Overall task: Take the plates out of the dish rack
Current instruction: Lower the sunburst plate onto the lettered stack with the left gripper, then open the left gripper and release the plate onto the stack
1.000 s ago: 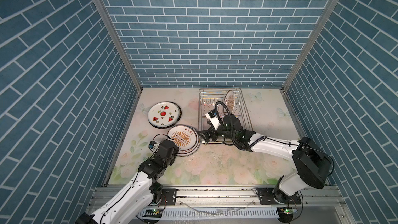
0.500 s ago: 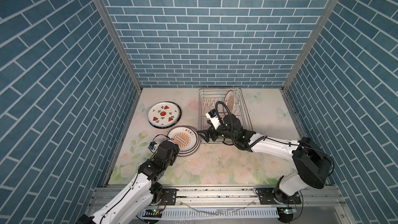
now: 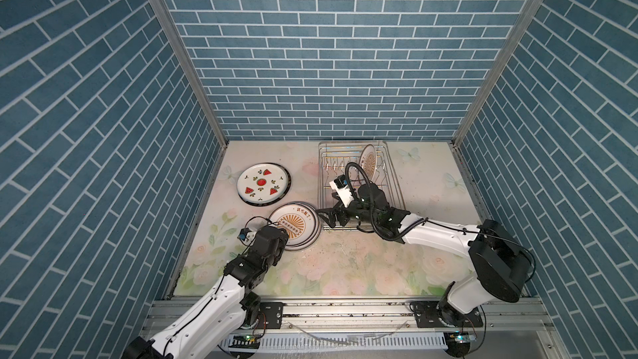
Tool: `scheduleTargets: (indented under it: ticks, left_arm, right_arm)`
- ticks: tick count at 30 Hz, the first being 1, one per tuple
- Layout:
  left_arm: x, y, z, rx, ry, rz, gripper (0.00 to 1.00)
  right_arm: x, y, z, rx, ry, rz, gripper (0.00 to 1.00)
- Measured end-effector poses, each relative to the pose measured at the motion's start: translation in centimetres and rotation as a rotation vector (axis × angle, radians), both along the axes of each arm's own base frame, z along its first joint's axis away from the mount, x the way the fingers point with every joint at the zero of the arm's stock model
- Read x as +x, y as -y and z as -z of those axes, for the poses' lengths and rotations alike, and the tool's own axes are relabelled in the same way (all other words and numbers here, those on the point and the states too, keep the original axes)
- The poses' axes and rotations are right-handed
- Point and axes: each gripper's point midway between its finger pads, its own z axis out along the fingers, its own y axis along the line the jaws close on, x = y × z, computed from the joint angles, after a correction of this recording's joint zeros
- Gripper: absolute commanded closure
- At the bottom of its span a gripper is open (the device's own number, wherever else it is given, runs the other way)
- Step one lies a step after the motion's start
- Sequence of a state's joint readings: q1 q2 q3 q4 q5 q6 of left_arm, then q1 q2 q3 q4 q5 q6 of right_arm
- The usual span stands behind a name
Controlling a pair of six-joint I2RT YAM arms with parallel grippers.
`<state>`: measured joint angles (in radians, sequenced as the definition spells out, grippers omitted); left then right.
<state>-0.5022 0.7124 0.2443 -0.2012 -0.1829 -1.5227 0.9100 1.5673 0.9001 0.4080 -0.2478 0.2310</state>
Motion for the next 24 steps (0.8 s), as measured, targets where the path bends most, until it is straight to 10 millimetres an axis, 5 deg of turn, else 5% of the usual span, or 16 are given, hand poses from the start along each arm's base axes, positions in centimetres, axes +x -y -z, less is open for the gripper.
scheduleTargets:
  ticks: [24]
  left_arm:
    - [-0.2, -1.0, 0.1, 0.078, -0.041, -0.029, 0.51]
  right_arm:
    - [-0.1, -0.1, -0.1, 0.003, 0.005, -0.006, 0.01]
